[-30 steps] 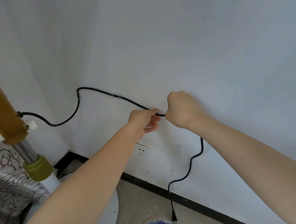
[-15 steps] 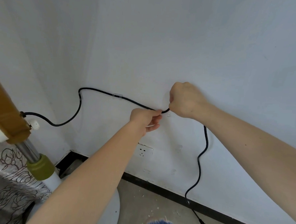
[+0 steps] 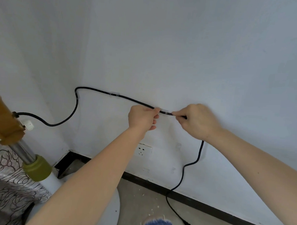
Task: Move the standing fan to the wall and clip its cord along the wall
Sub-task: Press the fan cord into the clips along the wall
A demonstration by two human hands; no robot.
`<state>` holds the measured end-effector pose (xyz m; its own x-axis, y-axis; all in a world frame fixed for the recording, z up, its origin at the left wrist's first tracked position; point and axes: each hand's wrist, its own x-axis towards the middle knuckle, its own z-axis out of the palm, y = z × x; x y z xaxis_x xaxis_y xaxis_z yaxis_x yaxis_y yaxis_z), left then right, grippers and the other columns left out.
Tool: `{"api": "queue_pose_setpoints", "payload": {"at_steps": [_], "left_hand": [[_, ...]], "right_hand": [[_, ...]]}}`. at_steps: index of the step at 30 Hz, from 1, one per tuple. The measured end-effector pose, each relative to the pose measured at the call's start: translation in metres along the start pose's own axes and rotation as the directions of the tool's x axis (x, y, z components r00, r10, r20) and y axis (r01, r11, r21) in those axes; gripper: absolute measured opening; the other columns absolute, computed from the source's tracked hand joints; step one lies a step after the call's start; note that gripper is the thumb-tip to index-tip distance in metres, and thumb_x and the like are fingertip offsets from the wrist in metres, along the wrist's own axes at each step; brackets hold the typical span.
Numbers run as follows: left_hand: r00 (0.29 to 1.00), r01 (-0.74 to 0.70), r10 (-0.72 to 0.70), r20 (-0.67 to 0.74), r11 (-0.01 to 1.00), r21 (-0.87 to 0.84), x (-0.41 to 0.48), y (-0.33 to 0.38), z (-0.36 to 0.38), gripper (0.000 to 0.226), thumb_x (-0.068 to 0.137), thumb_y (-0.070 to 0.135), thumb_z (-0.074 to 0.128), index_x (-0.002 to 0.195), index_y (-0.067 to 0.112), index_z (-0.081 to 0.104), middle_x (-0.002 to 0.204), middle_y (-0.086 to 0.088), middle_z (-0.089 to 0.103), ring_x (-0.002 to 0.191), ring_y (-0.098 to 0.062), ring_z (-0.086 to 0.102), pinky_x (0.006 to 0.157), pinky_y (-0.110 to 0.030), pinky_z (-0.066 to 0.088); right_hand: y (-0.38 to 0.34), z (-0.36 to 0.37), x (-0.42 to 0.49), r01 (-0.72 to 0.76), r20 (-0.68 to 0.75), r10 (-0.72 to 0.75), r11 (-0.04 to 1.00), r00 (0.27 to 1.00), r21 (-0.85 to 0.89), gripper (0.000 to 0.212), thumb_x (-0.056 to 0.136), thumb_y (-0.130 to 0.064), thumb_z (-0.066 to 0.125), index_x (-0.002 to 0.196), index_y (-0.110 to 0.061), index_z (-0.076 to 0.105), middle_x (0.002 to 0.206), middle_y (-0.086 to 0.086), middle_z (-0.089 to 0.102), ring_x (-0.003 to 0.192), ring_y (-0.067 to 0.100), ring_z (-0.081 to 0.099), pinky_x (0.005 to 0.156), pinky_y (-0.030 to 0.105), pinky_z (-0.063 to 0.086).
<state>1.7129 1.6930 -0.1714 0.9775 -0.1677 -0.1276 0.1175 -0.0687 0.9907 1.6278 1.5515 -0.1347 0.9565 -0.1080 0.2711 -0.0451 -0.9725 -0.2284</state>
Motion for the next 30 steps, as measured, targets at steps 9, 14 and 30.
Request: {"api": "queue_pose_setpoints", "payload": {"at_steps": [9, 14, 30], "left_hand": [[0.991, 0.061, -0.052, 0.123, 0.996, -0.072, -0.017, -0.010, 0.016, 0.022, 0.083, 0.034, 0.071, 0.079, 0.012, 0.072, 0.073, -0.001, 0.069, 0.057, -0.012, 0.060, 0.050, -0.024, 0.056], [0.998, -0.004, 0.007, 0.061, 0.999, -0.053, -0.016, -0.011, 0.022, 0.022, 0.086, 0.026, 0.069, 0.083, 0.005, 0.071, 0.074, -0.004, 0.068, 0.055, -0.012, 0.059, 0.054, -0.027, 0.057], [1.000, 0.004, -0.004, -0.023, 1.000, -0.006, -0.017, -0.005, 0.030, 0.018, 0.085, 0.018, 0.069, 0.082, 0.000, 0.069, 0.070, -0.006, 0.067, 0.055, -0.013, 0.057, 0.056, -0.029, 0.057]], "right_hand": [[0.011, 0.015, -0.010, 0.053, -0.040, -0.051, 0.997, 0.998, 0.051, 0.046, 0.091, -0.009, 0.043, 0.127, -0.032, 0.061, 0.051, -0.004, 0.056, 0.053, 0.017, 0.042, 0.058, 0.024, 0.034], [0.024, 0.016, -0.021, 0.075, -0.102, -0.052, 0.969, 0.993, 0.237, 0.033, 0.095, -0.011, 0.050, 0.120, -0.025, 0.068, 0.043, -0.021, 0.046, 0.043, -0.001, 0.048, 0.051, 0.006, 0.034], [0.047, 0.025, -0.021, -0.312, 0.120, 0.289, 0.858, 0.950, 0.407, 0.044, 0.085, -0.031, 0.062, 0.059, 0.004, 0.067, 0.048, 0.014, 0.063, 0.033, 0.014, 0.047, 0.040, 0.022, 0.047]]}}
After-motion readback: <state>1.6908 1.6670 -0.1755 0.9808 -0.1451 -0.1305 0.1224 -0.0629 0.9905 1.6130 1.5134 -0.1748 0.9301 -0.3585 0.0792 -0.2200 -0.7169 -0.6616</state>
